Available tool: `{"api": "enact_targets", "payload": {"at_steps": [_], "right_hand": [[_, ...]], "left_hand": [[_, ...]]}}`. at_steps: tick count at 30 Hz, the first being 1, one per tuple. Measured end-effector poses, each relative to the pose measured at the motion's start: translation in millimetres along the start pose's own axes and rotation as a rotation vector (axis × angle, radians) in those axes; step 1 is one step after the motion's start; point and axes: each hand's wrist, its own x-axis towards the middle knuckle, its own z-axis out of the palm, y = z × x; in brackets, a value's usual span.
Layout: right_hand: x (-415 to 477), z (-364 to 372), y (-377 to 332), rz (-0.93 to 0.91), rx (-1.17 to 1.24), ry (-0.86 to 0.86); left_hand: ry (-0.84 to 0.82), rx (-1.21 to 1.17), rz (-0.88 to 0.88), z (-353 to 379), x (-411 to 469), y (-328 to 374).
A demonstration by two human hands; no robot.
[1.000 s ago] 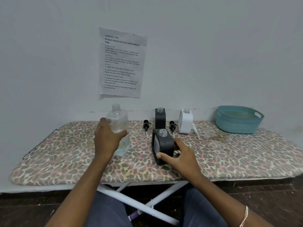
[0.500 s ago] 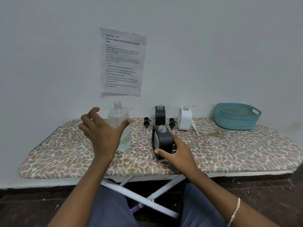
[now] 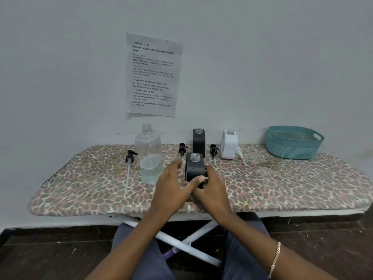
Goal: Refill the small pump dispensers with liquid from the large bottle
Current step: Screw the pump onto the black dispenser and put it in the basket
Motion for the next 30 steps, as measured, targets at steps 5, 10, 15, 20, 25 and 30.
{"api": "enact_targets", "payload": {"at_steps": [5, 10, 15, 20, 25, 30], "right_hand": [[-3.5, 2.8, -3.7, -0.014, 0.056, -0.040], [-5.4, 3.9, -4.0, -0.038, 0.092, -0.074], [-5.7, -2.4, 0.3, -0.019, 0.116, -0.131], [10.4, -18.7, -3.2, -0.009, 0.087, -0.157], [69.5, -34.3, -24.4, -0.064, 0.036, -0.010], [148.6, -25.9, -78.3, -0.178, -0.150, -0.148]], "left_hand": [[-0.031, -0.046, -0.037, 9.3, -0.7, -12.0], [0.015, -0.041, -0.070, 13.2, -0.7, -9.3], [0.040, 0.001, -0.086, 14.2, 0.0, -8.5], [0.039, 0.006, -0.108, 12.7, 0.6, -9.6], [0.044, 0.044, -0.092, 11.5, 6.7, -19.5], [0.030, 0.052, -0.057, 11.7, 12.5, -27.2]]}}
